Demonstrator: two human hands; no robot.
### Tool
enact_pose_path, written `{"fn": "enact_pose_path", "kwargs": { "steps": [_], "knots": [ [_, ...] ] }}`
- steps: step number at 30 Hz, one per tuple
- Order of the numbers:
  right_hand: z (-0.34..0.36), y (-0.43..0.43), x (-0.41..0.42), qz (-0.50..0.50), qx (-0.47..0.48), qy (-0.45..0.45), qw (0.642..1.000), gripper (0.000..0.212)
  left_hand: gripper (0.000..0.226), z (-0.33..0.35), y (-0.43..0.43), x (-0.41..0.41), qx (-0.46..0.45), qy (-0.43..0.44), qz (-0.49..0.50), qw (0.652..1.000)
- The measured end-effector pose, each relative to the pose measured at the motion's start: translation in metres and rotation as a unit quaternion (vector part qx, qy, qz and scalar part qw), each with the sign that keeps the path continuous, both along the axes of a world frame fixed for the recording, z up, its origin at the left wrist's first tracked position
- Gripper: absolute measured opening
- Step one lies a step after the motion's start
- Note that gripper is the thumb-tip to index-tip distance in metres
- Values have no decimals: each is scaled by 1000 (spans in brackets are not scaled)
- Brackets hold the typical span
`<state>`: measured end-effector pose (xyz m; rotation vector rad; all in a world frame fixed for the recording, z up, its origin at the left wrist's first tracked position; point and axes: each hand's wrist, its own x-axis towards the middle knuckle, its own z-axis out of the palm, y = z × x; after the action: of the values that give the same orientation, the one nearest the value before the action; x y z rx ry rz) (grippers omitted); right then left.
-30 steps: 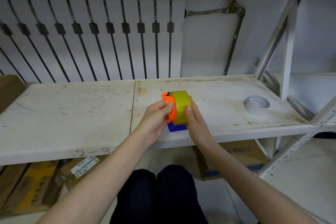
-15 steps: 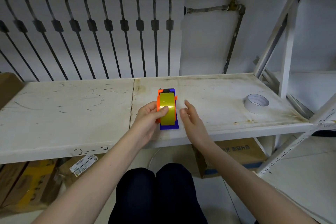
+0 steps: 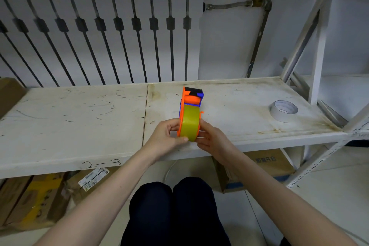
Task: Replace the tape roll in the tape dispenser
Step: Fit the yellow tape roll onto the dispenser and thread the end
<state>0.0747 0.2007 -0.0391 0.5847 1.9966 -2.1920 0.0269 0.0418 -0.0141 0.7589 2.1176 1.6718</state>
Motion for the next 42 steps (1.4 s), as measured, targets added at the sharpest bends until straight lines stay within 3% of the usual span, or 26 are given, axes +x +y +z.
{"fn": "enact_pose_path", "kwargs": {
  "steps": [7, 11, 14, 17, 22, 28, 33, 38, 42],
  "knots": [
    [-8, -3, 0, 3, 31, -10, 999, 46, 26, -14, 6, 3, 38, -91, 35, 994],
    [2, 0, -1, -33, 159, 30, 986, 47, 29, -27, 0, -2, 12, -86, 25, 996],
    [13, 1, -4, -67, 273, 124, 952, 37, 32, -34, -1, -2, 6, -97, 22, 995],
    [21, -4, -11, -30, 386, 170, 906, 32, 33, -32, 1, -2, 3, -93, 5, 996],
    [27, -11, -22, 81, 507, 180, 839, 28, 35, -28, 1, -6, -17, -89, -3, 996],
    [30, -12, -25, 97, 586, 195, 781, 32, 36, -27, 0, -10, -40, -85, -3, 996],
    [35, -13, -24, 89, 584, 211, 779, 28, 34, -25, 0, -10, -58, -65, -19, 996],
    [39, -11, -27, 42, 559, 195, 805, 18, 39, -24, -2, -11, -67, -58, -40, 995],
    [40, -12, -30, 24, 576, 177, 798, 18, 38, -22, -5, -16, -76, -52, -72, 993]
  ]
}}
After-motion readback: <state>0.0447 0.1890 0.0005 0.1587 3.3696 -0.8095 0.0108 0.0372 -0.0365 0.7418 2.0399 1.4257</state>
